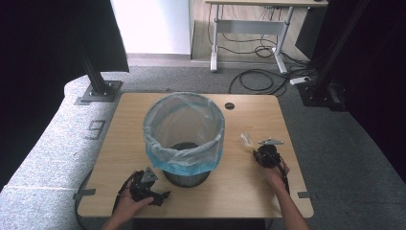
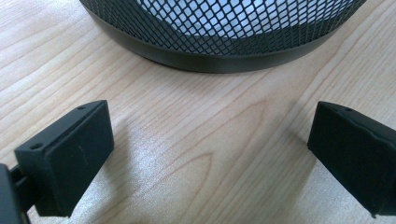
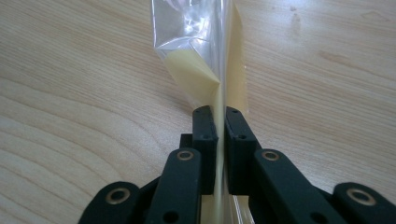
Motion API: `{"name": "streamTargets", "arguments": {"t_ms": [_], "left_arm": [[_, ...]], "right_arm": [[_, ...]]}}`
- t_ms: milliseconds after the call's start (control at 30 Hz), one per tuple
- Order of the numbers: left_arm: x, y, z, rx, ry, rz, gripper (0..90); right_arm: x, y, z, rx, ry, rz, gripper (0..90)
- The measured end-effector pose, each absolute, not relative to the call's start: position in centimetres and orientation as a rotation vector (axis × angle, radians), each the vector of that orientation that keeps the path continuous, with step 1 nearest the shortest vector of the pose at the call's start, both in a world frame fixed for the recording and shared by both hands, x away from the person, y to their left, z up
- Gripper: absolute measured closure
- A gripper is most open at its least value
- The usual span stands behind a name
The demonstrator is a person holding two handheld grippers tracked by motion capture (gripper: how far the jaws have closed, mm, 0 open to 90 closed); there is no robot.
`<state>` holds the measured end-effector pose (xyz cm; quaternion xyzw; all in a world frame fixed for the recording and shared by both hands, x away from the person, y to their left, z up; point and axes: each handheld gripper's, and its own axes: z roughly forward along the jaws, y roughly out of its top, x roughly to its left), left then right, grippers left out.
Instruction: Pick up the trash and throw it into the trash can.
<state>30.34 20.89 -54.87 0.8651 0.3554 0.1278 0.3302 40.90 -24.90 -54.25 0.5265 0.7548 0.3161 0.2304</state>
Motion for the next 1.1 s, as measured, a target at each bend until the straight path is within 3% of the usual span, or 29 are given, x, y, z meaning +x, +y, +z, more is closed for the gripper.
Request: {"name": "streamTargets", "arguments": {"t_ms": [1100], "left_arm": [[30.3,20.9,-54.9,2.262,0.930,0.334,0.1]], "right_arm": [[36.8,-25.7,-48.3,1.354,1.886,1.246,86.9]]}}
